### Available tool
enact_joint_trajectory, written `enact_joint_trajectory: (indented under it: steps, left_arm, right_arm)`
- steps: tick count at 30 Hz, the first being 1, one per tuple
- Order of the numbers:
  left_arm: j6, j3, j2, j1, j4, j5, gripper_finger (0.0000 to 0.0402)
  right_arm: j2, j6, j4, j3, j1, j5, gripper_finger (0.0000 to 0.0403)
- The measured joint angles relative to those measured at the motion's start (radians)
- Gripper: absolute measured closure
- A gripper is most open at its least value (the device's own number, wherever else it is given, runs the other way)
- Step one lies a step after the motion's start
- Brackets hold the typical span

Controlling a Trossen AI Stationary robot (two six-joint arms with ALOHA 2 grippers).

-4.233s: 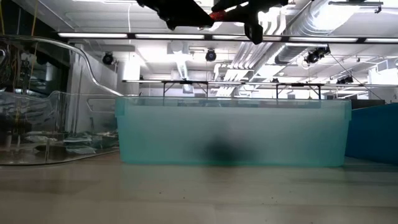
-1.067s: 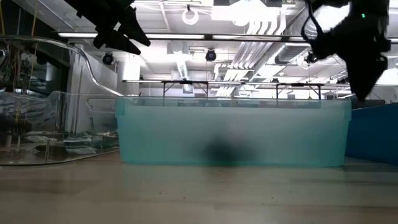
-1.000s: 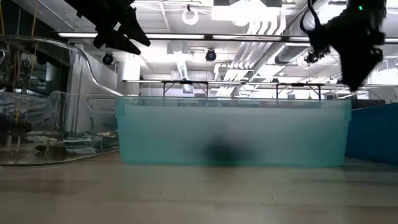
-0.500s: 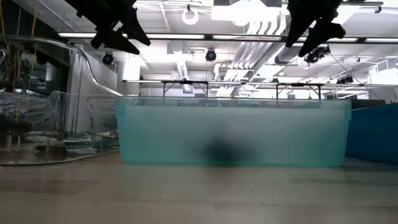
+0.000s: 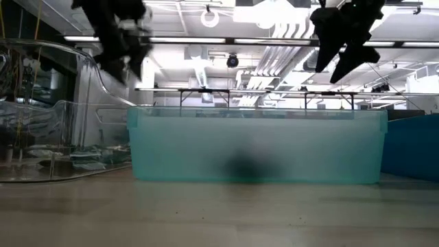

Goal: Organize candy in baskets
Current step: Put the green gummy into the blue bin

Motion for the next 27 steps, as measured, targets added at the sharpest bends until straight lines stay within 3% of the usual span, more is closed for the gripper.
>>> enact_joint_trajectory:
  steps: [3,7,19,27]
  left_arm:
    - [-0.025,-0.001,0.079,0.124,-0.182,0.003,0.0163]
    - [-0.102,-0.043,0.162,0.183,-0.318,-0.051,0.0163]
    - [-0.366,-0.340,0.190,0.158,-0.189,-0.041,0.0163]
    - [-0.442,-0.464,0.186,0.157,-0.113,-0.018,0.0163]
  right_arm:
    - [0.000,0.000,0.028,-0.024,0.000,-0.020,0.0151]
    - [0.000,0.000,0.070,-0.037,0.000,-0.024,0.0151]
    - [0.000,-0.027,0.117,-0.037,0.001,-0.023,0.0151]
    - [0.000,-0.034,0.120,-0.037,0.001,-0.023,0.0151]
